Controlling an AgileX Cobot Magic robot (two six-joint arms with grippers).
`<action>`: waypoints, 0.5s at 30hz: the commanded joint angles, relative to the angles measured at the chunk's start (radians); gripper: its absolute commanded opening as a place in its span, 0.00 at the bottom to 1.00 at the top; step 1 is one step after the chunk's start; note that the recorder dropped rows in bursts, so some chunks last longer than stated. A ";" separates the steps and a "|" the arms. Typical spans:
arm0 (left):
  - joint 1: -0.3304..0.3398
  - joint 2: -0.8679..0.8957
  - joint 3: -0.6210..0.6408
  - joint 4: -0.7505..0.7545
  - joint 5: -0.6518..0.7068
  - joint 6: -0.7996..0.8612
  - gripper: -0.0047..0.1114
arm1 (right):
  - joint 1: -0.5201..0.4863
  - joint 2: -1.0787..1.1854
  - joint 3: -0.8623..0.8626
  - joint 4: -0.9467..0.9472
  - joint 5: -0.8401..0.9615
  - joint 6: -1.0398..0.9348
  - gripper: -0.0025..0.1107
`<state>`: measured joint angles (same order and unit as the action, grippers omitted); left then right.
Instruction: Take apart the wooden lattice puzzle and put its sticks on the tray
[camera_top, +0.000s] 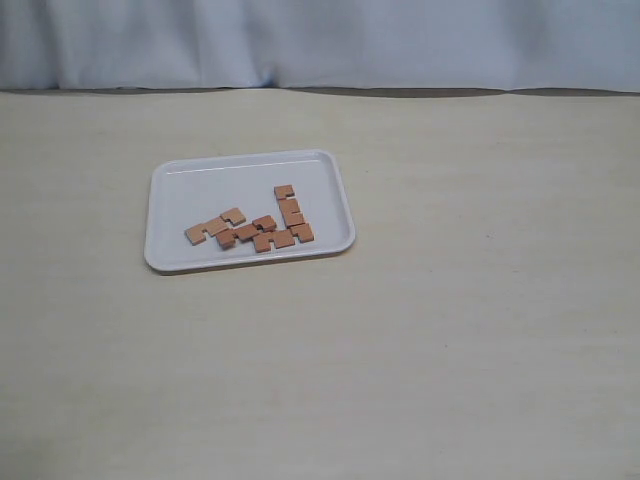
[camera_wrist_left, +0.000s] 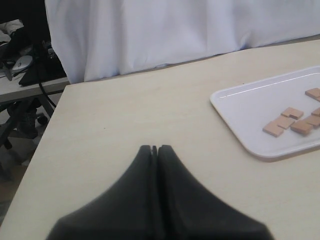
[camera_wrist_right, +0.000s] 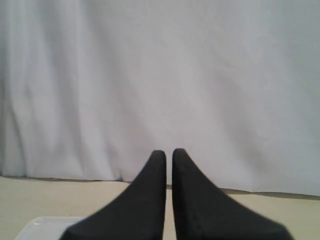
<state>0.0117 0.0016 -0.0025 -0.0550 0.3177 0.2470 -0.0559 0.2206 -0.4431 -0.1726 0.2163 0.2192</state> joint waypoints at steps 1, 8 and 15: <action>-0.001 -0.002 0.002 -0.002 -0.008 -0.002 0.04 | 0.023 -0.100 0.019 0.004 0.020 -0.002 0.06; -0.001 -0.002 0.002 0.002 -0.008 -0.002 0.04 | 0.023 -0.221 0.021 -0.030 0.076 0.003 0.06; -0.001 -0.002 0.002 0.002 -0.008 -0.002 0.04 | 0.023 -0.221 0.036 0.137 0.075 0.012 0.06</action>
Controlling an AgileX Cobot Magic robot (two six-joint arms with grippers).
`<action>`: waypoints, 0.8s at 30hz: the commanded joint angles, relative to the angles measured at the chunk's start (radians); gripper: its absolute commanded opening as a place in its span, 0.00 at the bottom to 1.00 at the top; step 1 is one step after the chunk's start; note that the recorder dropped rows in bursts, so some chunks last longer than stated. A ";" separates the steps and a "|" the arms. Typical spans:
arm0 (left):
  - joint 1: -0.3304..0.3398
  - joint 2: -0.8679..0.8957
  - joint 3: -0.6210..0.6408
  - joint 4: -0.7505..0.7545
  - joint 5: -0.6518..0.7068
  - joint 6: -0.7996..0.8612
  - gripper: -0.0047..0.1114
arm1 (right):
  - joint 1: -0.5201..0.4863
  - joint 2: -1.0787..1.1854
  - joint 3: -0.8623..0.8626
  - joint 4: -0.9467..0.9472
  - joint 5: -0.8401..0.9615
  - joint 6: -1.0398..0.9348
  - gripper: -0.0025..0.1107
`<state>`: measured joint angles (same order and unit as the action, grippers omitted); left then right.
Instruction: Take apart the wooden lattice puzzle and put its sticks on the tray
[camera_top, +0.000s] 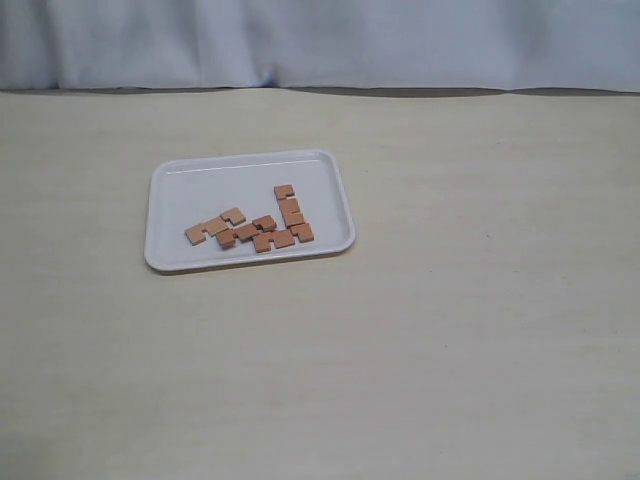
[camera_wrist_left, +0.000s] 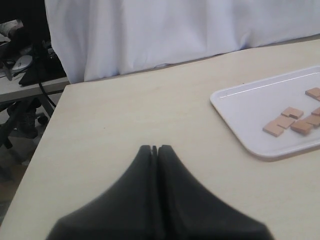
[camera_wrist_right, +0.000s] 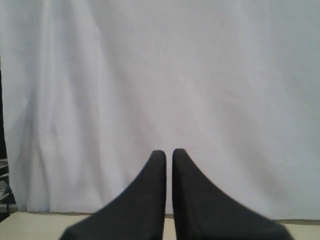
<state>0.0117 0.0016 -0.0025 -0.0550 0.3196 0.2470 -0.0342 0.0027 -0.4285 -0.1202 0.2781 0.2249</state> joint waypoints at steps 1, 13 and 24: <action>-0.001 -0.002 0.002 0.002 -0.010 -0.002 0.04 | 0.002 -0.003 0.047 0.089 0.002 0.006 0.06; -0.001 -0.002 0.002 0.002 -0.010 -0.002 0.04 | 0.002 -0.003 0.429 0.134 -0.130 0.003 0.06; -0.001 -0.002 0.002 0.002 -0.010 -0.002 0.04 | 0.002 -0.003 0.429 0.101 -0.115 -0.005 0.06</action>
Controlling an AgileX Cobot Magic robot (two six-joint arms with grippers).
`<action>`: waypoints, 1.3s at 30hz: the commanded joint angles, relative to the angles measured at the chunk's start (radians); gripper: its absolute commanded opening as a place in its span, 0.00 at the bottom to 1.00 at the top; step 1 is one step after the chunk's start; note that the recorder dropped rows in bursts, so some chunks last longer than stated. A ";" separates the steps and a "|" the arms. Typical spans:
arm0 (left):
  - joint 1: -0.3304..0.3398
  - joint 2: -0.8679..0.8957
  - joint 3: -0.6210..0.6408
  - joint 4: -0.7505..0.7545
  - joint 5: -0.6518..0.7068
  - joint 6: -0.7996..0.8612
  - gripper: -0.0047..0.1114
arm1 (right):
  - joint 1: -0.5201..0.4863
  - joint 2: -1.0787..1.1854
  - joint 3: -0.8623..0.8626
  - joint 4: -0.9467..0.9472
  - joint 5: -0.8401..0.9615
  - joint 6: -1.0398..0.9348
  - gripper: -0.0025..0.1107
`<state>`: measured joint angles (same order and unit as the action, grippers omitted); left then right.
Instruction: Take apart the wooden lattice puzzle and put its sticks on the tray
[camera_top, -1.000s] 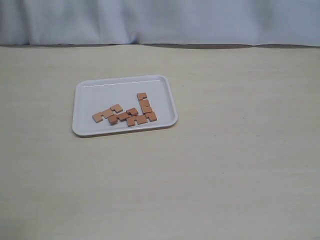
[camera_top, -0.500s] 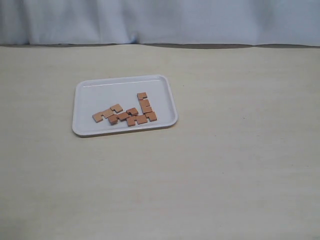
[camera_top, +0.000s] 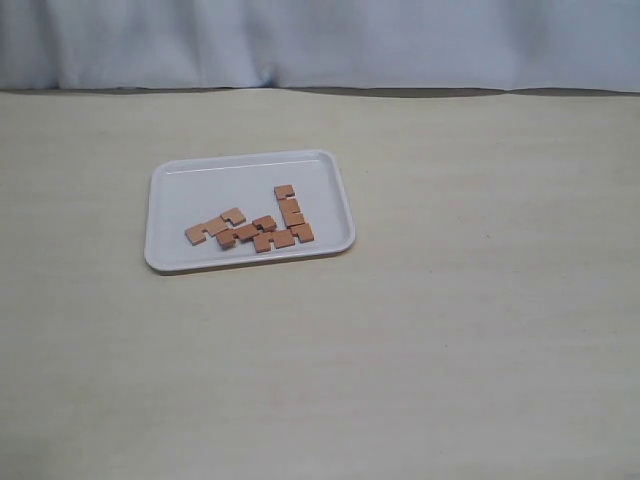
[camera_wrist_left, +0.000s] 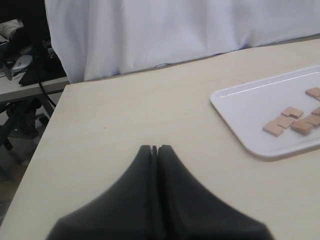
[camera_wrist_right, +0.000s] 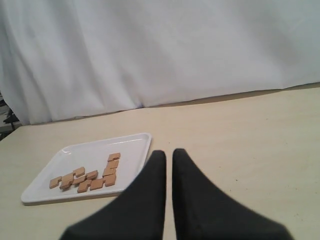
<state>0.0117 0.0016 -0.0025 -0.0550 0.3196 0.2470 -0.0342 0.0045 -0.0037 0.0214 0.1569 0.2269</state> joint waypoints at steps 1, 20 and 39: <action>-0.001 -0.002 0.002 0.002 -0.010 -0.002 0.04 | 0.002 -0.005 0.004 -0.041 0.006 -0.007 0.06; -0.001 -0.002 0.002 0.002 -0.010 -0.002 0.04 | -0.143 -0.005 0.004 -0.045 0.014 -0.007 0.06; -0.001 -0.002 0.002 0.002 -0.010 -0.002 0.04 | -0.270 -0.005 0.004 -0.092 0.152 -0.011 0.06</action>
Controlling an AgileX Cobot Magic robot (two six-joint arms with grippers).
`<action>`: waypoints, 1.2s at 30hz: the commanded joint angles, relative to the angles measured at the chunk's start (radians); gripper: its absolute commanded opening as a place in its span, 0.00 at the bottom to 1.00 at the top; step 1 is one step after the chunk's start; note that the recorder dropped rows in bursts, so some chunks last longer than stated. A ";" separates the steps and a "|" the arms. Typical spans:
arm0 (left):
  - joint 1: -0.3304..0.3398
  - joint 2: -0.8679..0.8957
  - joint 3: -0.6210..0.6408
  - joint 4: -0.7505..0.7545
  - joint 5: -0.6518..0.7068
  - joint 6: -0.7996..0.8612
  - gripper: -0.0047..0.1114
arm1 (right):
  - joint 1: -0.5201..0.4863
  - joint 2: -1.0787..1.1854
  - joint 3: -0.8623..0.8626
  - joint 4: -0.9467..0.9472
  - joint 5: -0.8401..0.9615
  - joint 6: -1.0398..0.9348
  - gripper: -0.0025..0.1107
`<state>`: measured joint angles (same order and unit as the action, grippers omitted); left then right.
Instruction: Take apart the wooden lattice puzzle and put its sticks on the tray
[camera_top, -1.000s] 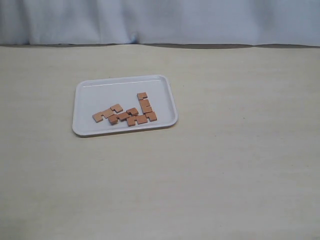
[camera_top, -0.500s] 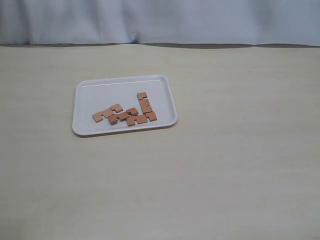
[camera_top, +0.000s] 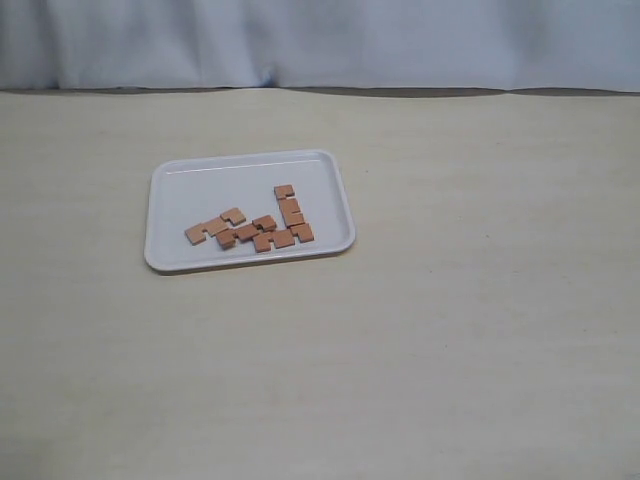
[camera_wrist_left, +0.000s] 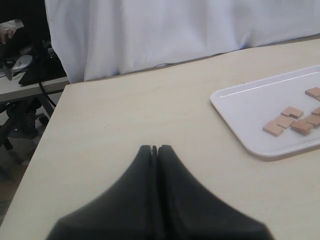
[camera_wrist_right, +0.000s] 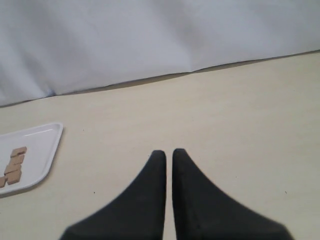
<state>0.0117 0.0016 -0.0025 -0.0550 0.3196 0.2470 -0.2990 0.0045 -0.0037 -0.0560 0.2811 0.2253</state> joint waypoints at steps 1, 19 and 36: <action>-0.001 -0.002 0.002 0.002 -0.010 -0.002 0.04 | -0.006 -0.005 0.004 -0.015 0.027 -0.009 0.06; 0.001 -0.002 0.002 0.062 -0.008 -0.002 0.04 | -0.006 -0.005 0.004 -0.007 0.027 -0.009 0.06; 0.004 -0.002 0.002 0.172 -0.019 -0.120 0.04 | -0.006 -0.005 0.004 -0.007 0.027 -0.009 0.06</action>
<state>0.0117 0.0016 -0.0025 0.1104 0.3177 0.1999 -0.2990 0.0045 -0.0037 -0.0574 0.3114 0.2231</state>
